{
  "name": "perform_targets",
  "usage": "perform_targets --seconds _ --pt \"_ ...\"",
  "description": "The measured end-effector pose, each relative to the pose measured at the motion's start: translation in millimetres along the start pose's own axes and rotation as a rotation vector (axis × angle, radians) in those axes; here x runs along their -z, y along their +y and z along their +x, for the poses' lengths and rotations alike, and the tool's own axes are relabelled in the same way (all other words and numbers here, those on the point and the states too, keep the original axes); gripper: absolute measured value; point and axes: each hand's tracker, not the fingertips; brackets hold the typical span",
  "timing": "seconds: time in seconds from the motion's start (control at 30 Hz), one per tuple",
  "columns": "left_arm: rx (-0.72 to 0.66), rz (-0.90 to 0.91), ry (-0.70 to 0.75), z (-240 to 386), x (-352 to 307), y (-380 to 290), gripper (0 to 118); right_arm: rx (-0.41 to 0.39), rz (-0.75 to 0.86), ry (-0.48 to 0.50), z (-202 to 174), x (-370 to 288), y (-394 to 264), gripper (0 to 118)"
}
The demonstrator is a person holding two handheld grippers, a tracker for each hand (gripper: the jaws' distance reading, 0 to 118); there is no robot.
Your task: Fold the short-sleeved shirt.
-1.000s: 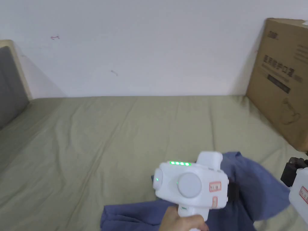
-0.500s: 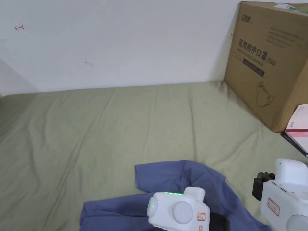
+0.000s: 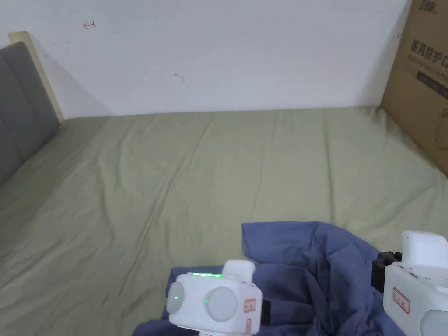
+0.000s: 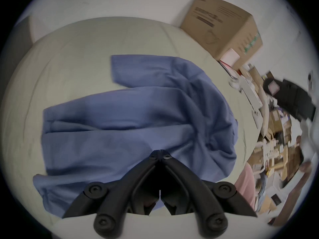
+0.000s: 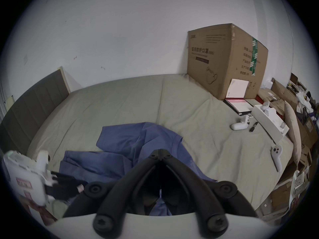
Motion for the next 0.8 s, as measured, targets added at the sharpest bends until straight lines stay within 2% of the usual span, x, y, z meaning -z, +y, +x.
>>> perform_targets --seconds 0.1,0.13,0.17,0.2,0.23,0.27,0.33,0.4,0.47,0.5,0.57,0.63,0.73,0.77,0.8 --pt "-0.088 0.015 0.023 -35.5 -18.2 27.5 1 0.001 -0.018 0.019 -6.9 7.6 2.8 0" --pt "-0.099 0.024 0.036 -47.0 -22.1 36.0 10 0.002 -0.013 0.025 -8.1 8.8 3.7 0" --pt "-0.099 0.045 0.077 -57.9 -25.9 47.5 32 -0.002 -0.011 0.029 -9.7 10.8 5.0 0" --pt "-0.093 0.046 0.125 -70.2 -23.8 57.7 80 -0.006 -0.013 0.03 -11.2 13.4 5.9 0" --pt "-0.086 0.025 0.205 -83.0 -19.8 67.0 109 -0.01 -0.016 0.03 -11.7 15.7 5.5 0" --pt "-0.092 0.024 0.248 -94.4 -14.5 73.3 118 -0.012 -0.022 0.029 -11.8 18.5 4.7 0" --pt "-0.141 0.028 0.297 -112.0 -6.0 86.5 110 -0.006 -0.043 0.029 -10.9 25.1 1.2 0" --pt "-0.236 -0.033 0.254 -132.1 15.4 94.2 102 0.004 -0.07 0.029 -10.4 31.6 -4.0 0" --pt "-0.267 -0.128 0.224 -144.0 41.1 93.6 98 -0.005 -0.093 0.022 -10.9 37.3 -7.6 0" --pt "-0.246 -0.175 0.255 -143.5 52.6 89.2 98 -0.015 -0.104 0.016 -11.1 38.8 -9.5 0" --pt "-0.127 -0.129 0.297 -134.0 61.0 82.7 96 -0.032 -0.111 0.012 -10.4 41.5 -11.1 0" --pt "-0.161 -0.104 0.325 -125.9 53.7 82.7 67 -0.031 -0.123 0.004 -8.9 44.9 -11.9 0" --pt "-0.084 -0.079 0.392 -117.9 35.8 79.1 17 -0.001 -0.132 0.016 -7.2 49.8 -11.2 0" --pt "-0.076 -0.072 0.392 -116.5 33.2 77.9 8 0.002 -0.133 0.024 -7.4 50.7 -10.6 0" --pt "-0.09 -0.07 0.386 -117.0 30.7 76.3 4 -0.002 -0.135 0.027 -8.3 52.4 -9.2 0"
